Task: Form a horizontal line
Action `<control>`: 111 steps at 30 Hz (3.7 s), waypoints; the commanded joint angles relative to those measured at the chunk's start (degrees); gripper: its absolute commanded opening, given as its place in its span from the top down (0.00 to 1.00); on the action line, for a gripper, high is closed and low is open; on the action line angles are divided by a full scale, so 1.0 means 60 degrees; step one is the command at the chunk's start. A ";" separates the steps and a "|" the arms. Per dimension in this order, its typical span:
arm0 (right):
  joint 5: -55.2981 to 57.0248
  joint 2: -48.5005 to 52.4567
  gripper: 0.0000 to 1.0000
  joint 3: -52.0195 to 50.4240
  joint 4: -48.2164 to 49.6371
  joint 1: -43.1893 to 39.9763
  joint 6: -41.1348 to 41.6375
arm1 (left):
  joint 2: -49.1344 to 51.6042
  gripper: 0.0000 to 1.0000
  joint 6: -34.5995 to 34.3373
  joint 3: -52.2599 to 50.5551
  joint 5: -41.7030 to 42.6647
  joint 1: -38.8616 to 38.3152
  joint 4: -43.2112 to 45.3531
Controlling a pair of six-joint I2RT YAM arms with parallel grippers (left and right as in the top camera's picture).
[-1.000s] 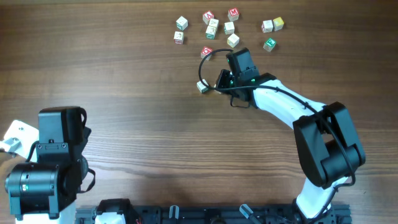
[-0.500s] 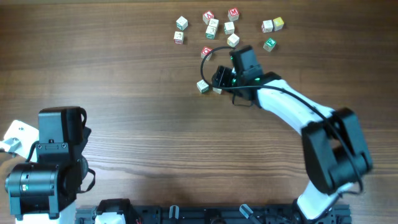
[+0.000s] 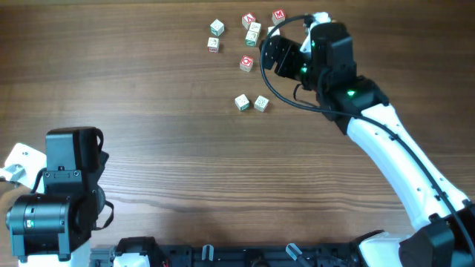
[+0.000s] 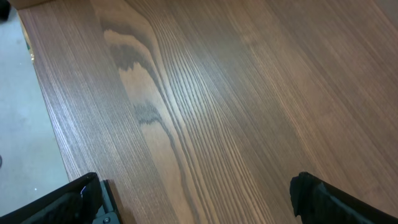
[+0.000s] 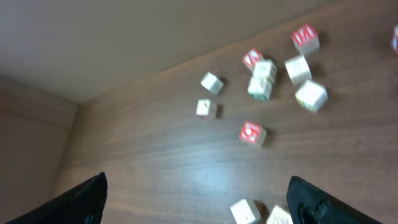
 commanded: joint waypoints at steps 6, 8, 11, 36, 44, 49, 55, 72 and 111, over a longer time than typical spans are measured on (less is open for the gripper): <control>0.0663 0.1574 0.06 0.1916 0.0047 -0.0022 -0.1362 | -0.0007 0.00 -0.0120 -0.0036 0.0011 0.0069 -0.0007; 0.0663 0.2131 0.06 0.2430 -0.0095 -0.0022 -0.1373 | -0.0007 0.00 -0.0120 -0.0036 0.0011 0.0069 -0.0007; 0.0663 0.3198 0.06 0.3442 -0.0386 -0.0025 -0.1410 | -0.0007 0.00 -0.0120 -0.0036 0.0011 0.0069 -0.0007; -0.0084 0.9311 0.16 0.6849 0.1439 -0.0477 0.1224 | -0.0007 0.00 -0.0120 -0.0036 0.0011 0.0069 -0.0007; -0.0055 0.9606 0.22 0.6849 0.2226 -0.0506 0.1457 | -0.0007 0.00 -0.0120 -0.0036 0.0011 0.0069 -0.0004; 0.0229 0.9715 0.24 0.6849 0.2404 -0.0514 0.1242 | -0.0007 0.00 -0.0120 -0.0036 0.0011 0.0069 -0.0007; 0.0262 1.0080 0.24 0.6907 0.2463 -0.0532 0.0696 | -0.0007 0.00 -0.0120 -0.0036 0.0015 0.0069 -0.0004; 0.1453 1.0375 0.40 0.6910 0.2142 -0.0532 -0.0849 | -0.0007 0.00 -0.0120 -0.0036 0.0011 0.0069 -0.0007; 0.2226 0.8710 0.56 0.6910 -0.1479 -0.0674 -0.1096 | -0.0007 0.00 -0.0120 -0.0036 0.0011 0.0069 -0.0007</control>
